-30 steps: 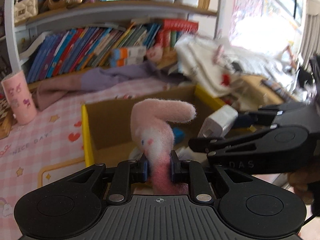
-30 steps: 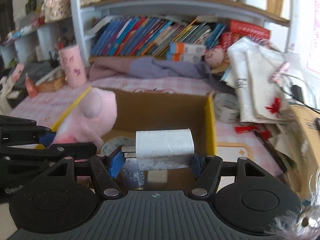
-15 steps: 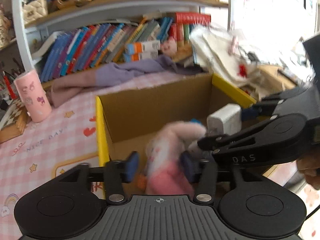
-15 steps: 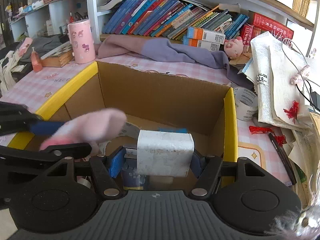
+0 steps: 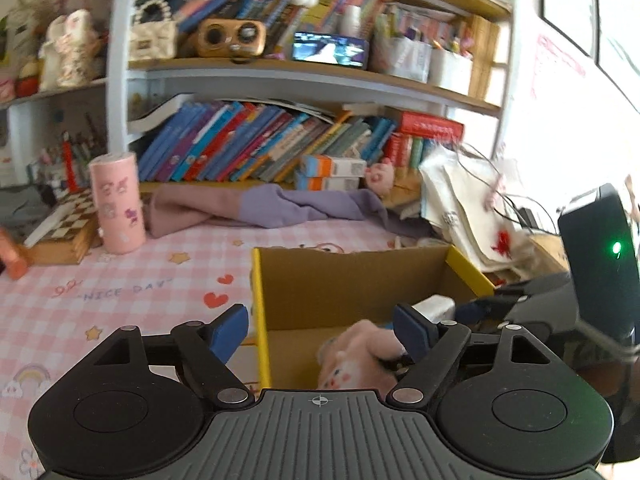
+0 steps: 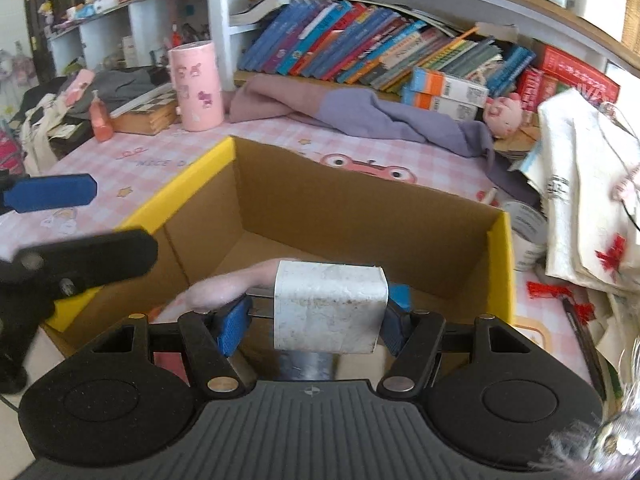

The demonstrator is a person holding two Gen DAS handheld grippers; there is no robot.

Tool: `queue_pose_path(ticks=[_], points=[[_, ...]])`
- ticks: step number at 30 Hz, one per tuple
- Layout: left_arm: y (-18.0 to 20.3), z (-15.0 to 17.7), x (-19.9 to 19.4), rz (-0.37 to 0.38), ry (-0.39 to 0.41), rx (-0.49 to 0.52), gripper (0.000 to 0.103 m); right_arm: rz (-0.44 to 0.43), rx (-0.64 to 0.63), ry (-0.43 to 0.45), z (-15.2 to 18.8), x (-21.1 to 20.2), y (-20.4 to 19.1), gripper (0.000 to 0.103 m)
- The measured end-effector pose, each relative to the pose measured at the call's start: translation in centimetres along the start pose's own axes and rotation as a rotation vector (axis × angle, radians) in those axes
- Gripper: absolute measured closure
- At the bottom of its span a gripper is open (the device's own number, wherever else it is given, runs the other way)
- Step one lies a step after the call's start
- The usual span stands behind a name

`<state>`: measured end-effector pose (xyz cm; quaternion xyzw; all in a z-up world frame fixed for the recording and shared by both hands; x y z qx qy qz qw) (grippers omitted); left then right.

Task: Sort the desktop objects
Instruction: 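Lower both into the yellow box and open both tools to release, then raise both tools out of the yellow box and pull back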

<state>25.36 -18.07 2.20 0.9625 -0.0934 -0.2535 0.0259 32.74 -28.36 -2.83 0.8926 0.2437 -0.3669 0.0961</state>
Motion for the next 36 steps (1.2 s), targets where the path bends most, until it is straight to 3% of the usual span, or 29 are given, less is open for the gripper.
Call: queue_pose_path(ticks=[11, 15, 24, 36], points=[[-1.2, 1.2, -1.3, -0.06, -0.019, -0.032, 0.021, -0.037, -0.104, -0.038, -0.8, 2.4, -3.3, 0.038], [-1.7, 1.4, -1.7, -0.077, -0.021, -0.045, 0.02, -0.036, -0.071, -0.005, -1.4, 1.8, -2.7, 0.026], [-2.2, 1.8, -3.1, -0.083, -0.011, -0.06, 0.02, -0.002, -0.004, 0.064, -1.1, -0.9, -1.7, 0.026], [-4.1, 3.3, -6.4, -0.118, -0.003, -0.042, 0.012, 0.12, 0.146, 0.149, 1.4, -5.9, -1.3, 0.026]])
Point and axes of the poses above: each gripper's, at about its wrist camera, not at the fingertips, and x roughly the way its jaws point, y to its right, z to its underside, the point moved 8 cm from there along x, roughly the way its jaws point, and after that the axes turned 1 degree about x, right-handed, at the moved point
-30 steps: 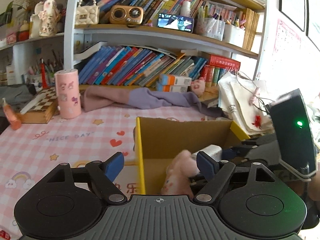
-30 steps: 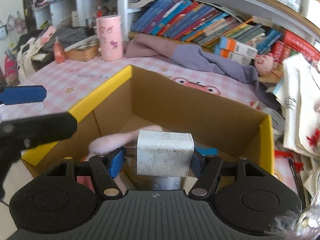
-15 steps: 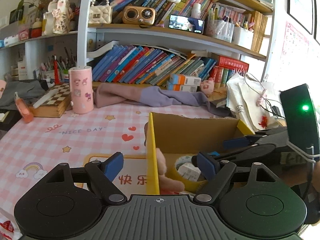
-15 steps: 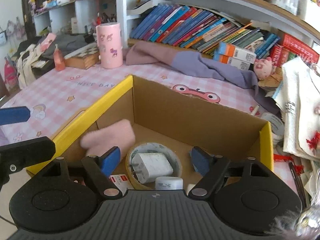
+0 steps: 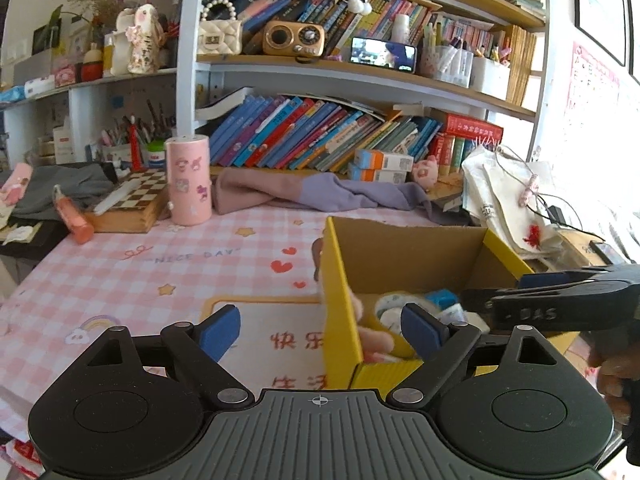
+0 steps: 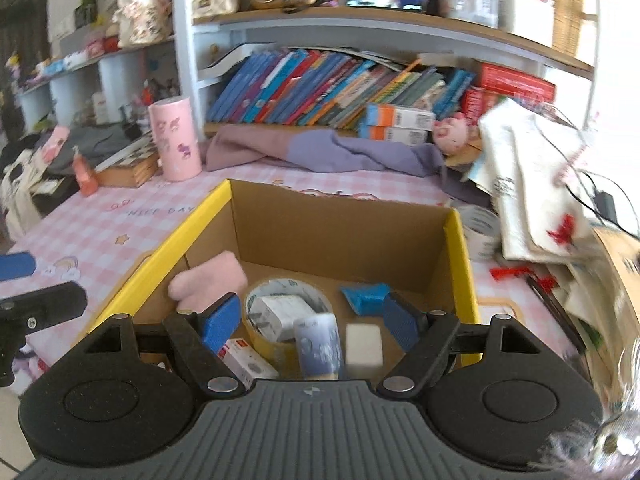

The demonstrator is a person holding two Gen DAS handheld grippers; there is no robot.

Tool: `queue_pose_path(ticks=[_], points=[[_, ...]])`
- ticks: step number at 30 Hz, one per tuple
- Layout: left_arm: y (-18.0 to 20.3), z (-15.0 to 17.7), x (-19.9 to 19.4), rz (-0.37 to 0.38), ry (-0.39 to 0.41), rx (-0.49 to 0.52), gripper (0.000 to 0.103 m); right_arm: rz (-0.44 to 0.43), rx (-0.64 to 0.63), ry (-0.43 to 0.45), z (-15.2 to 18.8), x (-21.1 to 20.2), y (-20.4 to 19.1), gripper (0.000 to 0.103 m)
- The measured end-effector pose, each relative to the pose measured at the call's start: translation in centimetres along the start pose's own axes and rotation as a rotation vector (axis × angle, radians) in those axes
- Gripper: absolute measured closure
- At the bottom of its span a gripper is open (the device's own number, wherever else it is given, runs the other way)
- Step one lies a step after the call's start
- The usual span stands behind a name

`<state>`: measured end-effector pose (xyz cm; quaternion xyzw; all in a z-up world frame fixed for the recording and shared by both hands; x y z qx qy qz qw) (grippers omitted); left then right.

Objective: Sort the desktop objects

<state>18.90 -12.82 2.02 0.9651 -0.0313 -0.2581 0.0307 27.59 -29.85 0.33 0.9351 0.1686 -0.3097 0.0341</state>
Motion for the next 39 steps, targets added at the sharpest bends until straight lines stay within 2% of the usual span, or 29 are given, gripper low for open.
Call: queue_pose_path(ticks=[5, 9, 11, 15, 20, 25, 31, 39], points=[[-1.9, 0.9, -1.5, -0.051, -0.001, 0.007, 0.008, 0.036, 0.069, 0.025, 1.5, -2.3, -0.6, 0.026], [-3.4, 1.9, -2.8, -0.093, -0.01, 0.012, 0.008, 0.048, 0.108, 0.01, 3.5, -3.5, -2.0, 0.025], [-4.0, 2.6, -3.3, -0.102, -0.023, 0.012, 0.008, 0.067, 0.079, 0.038, 4.0, -4.6, -3.3, 0.024], [-4.8, 3.5, -4.8, -0.105, -0.022, 0.018, 0.008, 0.051, 0.117, 0.022, 5.4, -6.0, -5.3, 0.024], [-5.6, 5.0, -6.4, -0.106, -0.035, 0.033, 0.007, 0.056, 0.108, -0.004, 7.5, -7.5, -7.7, 0.024], [-5.8, 6.4, -7.5, -0.146, -0.055, 0.105, 0.007, 0.083, 0.098, -0.013, 9.1, -8.9, -9.4, 0.024], [-6.8, 7.1, -8.9, -0.132, -0.058, 0.102, 0.002, 0.102, 0.117, -0.016, 10.4, -10.2, -10.7, 0.023], [-7.5, 7.8, -10.2, -0.115, -0.055, 0.123, 0.001, 0.109, 0.141, -0.031, 11.6, -10.9, -12.2, 0.022]])
Point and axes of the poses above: each gripper's, at about its wrist camera, not at the fingertips, and x roughly the way its jaws point, y to its right, z to its underside, the point moved 8 cm from there along x, roughly the way its jaws point, and after that the axes turned 1 degree about x, right-handed, at the moved point
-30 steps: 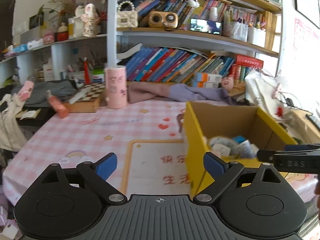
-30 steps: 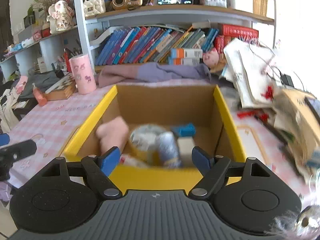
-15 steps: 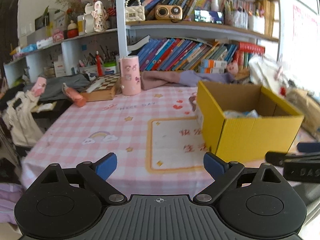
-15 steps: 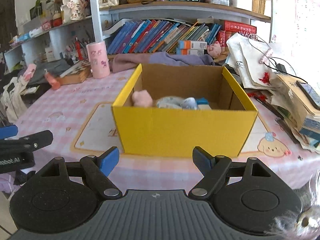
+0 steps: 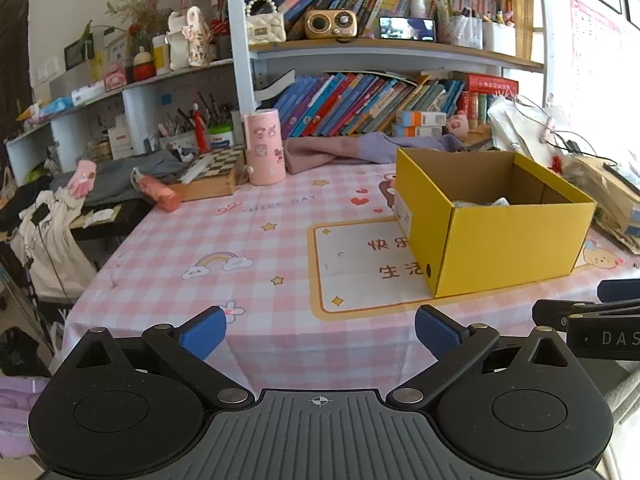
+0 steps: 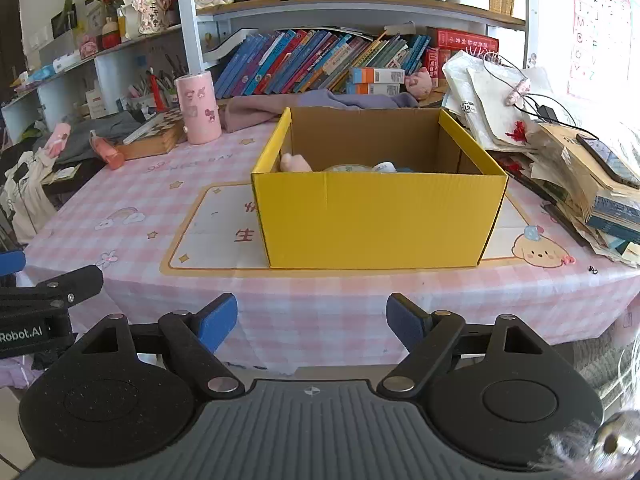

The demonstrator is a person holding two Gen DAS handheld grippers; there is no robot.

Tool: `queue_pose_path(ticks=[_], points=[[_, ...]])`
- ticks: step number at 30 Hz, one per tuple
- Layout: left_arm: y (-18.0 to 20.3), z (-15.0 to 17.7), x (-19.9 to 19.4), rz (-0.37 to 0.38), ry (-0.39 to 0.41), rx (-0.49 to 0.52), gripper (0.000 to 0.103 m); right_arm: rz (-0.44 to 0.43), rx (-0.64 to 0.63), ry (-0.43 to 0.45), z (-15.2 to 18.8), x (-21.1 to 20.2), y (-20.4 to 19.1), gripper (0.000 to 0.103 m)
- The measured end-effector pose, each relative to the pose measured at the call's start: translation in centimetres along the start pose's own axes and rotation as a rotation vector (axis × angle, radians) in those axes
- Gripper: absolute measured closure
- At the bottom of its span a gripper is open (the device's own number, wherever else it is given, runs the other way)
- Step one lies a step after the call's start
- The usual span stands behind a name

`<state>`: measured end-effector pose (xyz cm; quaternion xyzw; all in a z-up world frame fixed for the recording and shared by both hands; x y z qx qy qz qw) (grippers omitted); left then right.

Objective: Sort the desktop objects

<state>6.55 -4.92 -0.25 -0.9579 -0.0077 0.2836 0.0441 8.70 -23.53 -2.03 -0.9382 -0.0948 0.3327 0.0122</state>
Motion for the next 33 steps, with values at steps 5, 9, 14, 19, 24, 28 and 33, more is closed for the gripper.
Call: queue_pose_path(ticks=[5, 9, 14, 19, 24, 28, 33], points=[[-0.6, 0.3, -0.2, 0.011, -0.003, -0.004, 0.0, 0.002, -0.001, 0.001, 0.2, -0.2, -0.3, 0.021], [-0.9, 0.5, -0.5, 0.026, 0.0, 0.001, 0.0, 0.002, -0.002, 0.001, 0.2, -0.3, -0.3, 0.021], [-1.5, 0.9, -0.7, 0.034, -0.007, -0.008, 0.0, 0.005, -0.001, -0.003, 1.0, -1.0, -1.2, 0.021], [-1.8, 1.4, -0.8, 0.049, -0.02, -0.004, 0.0, 0.009, 0.005, -0.012, 1.5, -1.4, -1.7, 0.021], [-2.0, 1.9, -0.8, 0.069, -0.041, -0.01, 0.0, 0.004, -0.012, -0.025, 1.9, -1.4, -2.3, 0.02], [-2.0, 2.3, -0.8, 0.076, -0.053, -0.006, 0.0, 0.005, -0.02, -0.033, 2.5, -1.6, -2.7, 0.02], [-1.9, 2.8, -1.0, 0.084, -0.067, 0.003, 0.0, 0.012, -0.001, -0.04, 2.9, -1.7, -2.5, 0.02]])
Point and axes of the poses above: each gripper's, at about its wrist camera, not at the fingertips, and x roughly the way its jaws point, y to its right, z to its underside, the point moved 8 cm from there along x, roughly the way its jaws point, and after that the axes turned 1 degree about x, right-handed, at the moved point
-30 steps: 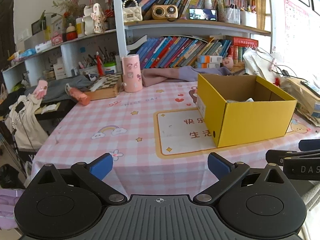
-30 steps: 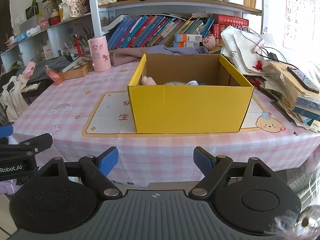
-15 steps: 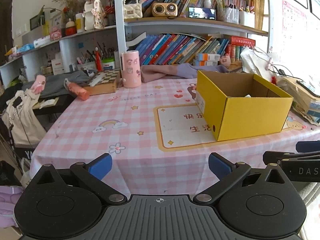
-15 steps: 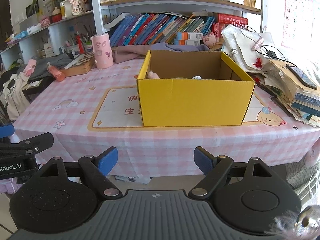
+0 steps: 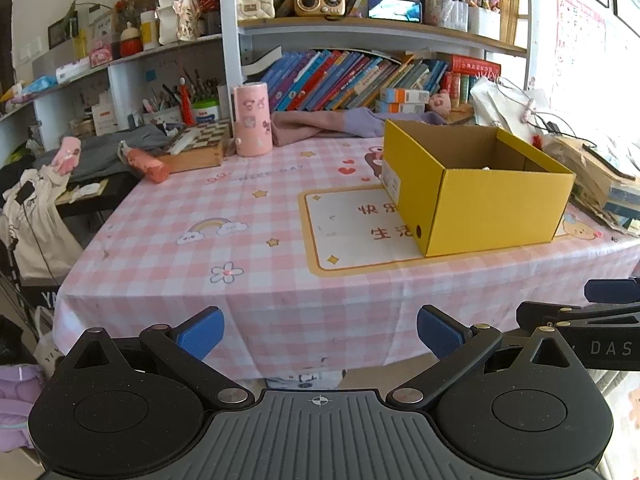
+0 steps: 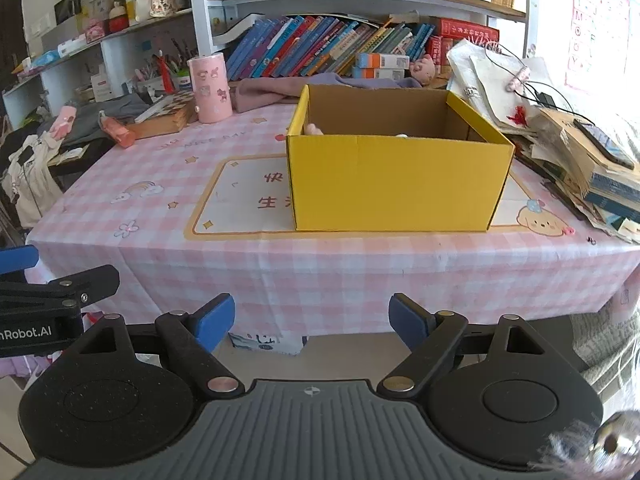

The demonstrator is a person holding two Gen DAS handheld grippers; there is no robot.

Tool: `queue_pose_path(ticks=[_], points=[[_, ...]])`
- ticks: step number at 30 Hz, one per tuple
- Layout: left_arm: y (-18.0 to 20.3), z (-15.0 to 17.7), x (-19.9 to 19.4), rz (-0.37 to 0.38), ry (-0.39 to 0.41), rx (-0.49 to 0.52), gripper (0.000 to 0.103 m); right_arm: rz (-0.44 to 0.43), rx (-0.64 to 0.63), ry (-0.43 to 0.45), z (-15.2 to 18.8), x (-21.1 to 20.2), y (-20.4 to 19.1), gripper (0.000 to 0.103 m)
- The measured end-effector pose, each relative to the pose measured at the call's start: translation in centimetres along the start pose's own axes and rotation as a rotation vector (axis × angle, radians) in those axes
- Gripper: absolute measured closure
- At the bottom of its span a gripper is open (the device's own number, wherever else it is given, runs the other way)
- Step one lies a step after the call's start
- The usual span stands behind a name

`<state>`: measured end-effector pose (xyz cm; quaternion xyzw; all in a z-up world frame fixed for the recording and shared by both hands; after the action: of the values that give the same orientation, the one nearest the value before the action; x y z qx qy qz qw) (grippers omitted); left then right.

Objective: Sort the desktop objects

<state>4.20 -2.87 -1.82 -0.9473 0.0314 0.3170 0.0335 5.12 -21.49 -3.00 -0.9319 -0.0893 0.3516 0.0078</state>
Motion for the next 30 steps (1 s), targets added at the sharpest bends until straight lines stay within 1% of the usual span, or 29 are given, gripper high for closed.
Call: queue_pose_path(ticks=[12, 30], points=[[-0.18, 0.58, -0.7, -0.008, -0.006, -0.003, 0.0, -0.008, 0.003, -0.004, 0.71, -0.49, -0.36, 0.019], [-0.48, 0.74, -0.68, -0.011, -0.011, -0.01, 0.0, -0.013, -0.007, 0.002, 0.77, -0.81, -0.7, 0.017]])
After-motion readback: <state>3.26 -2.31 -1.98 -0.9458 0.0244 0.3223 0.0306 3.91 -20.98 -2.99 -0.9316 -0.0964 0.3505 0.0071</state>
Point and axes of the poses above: each gripper's, at about its wrist camera, not at the fingertips, and x roughly the way its jaws point, y to its right, z to its underside, the point moved 8 cm from there along x, roughly the way its jaws point, and after that the axes turned 1 degree about x, right-handed, at the moved point
